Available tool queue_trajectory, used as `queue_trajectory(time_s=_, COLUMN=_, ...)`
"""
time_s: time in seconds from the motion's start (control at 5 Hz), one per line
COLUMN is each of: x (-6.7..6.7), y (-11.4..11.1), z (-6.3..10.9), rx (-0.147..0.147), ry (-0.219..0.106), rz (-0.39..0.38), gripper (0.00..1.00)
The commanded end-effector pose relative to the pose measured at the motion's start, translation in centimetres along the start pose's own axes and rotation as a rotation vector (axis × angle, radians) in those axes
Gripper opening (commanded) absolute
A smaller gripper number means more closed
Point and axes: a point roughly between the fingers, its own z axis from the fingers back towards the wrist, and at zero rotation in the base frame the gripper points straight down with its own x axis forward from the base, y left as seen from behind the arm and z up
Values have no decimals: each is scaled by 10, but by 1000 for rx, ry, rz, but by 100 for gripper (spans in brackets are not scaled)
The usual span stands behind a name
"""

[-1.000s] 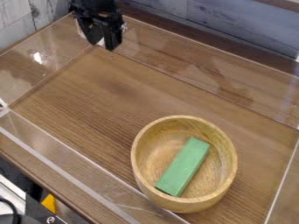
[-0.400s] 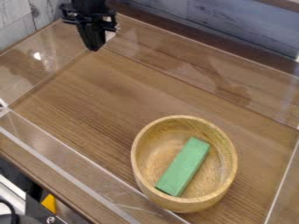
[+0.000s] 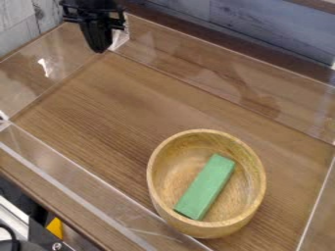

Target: Put the green block in the brown bowl

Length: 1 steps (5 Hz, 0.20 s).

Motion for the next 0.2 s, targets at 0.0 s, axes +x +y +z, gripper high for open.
queue_trajectory(time_s=0.0, x=5, y=9, z=22, rx=35, ry=-52, rz=17, gripper=0)
